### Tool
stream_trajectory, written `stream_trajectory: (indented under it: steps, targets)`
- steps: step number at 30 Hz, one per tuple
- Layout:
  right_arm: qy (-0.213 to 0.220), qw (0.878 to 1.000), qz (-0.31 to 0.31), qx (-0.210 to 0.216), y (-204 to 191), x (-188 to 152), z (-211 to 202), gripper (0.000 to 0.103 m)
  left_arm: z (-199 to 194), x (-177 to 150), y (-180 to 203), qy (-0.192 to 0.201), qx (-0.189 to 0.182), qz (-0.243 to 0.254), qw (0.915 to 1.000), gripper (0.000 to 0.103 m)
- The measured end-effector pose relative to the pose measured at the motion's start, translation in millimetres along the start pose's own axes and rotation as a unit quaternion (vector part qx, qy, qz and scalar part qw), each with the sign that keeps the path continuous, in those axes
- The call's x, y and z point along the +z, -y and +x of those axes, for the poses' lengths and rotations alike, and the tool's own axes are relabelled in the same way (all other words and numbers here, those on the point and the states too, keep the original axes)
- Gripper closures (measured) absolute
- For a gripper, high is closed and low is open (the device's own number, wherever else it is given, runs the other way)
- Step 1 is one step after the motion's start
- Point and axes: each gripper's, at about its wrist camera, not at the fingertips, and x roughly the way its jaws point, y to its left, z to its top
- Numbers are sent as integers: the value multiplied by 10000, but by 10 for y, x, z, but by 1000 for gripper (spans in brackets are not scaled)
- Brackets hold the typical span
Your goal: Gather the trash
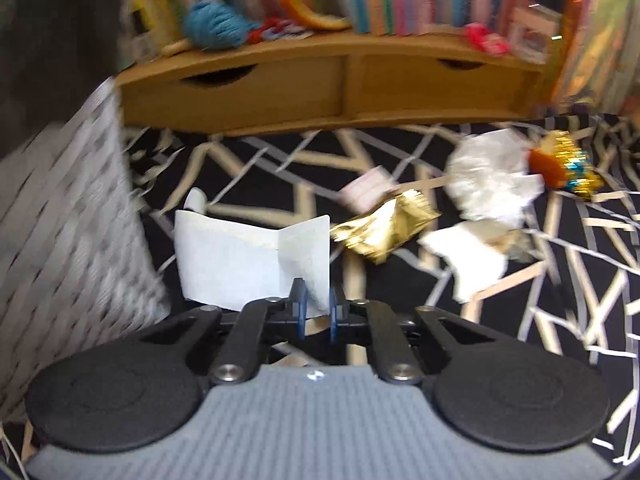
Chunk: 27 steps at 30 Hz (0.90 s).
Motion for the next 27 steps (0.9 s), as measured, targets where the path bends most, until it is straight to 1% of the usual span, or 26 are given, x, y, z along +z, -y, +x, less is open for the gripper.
stream_trajectory:
  steps: [4, 7, 13, 16, 20, 27]
  targets:
    - [182, 9986, 396, -311, 163, 126, -96, 96, 0, -1, -1, 0, -1, 0, 10000, 61]
    - [373, 9954, 737, -489, 325, 256, -175, 97, 0, -1, -1, 0, -3, -1, 10000, 61]
    - [863, 9848, 1361, -645, 610, 503, -484, 100, 0, -1, -2, 0, -2, -1, 10000, 61]
    - [1157, 9784, 1614, -568, 726, 616, -677, 100, -1, -1, -2, -1, -3, -1, 10000, 61]
    - [1542, 9708, 1791, -408, 814, 738, -933, 100, 0, -1, -2, 2, -7, 2, 10000, 61]
    - [1928, 9613, 1958, 169, 826, 843, -1286, 100, -7, -4, 4, 2, -21, -1, 10000, 61]
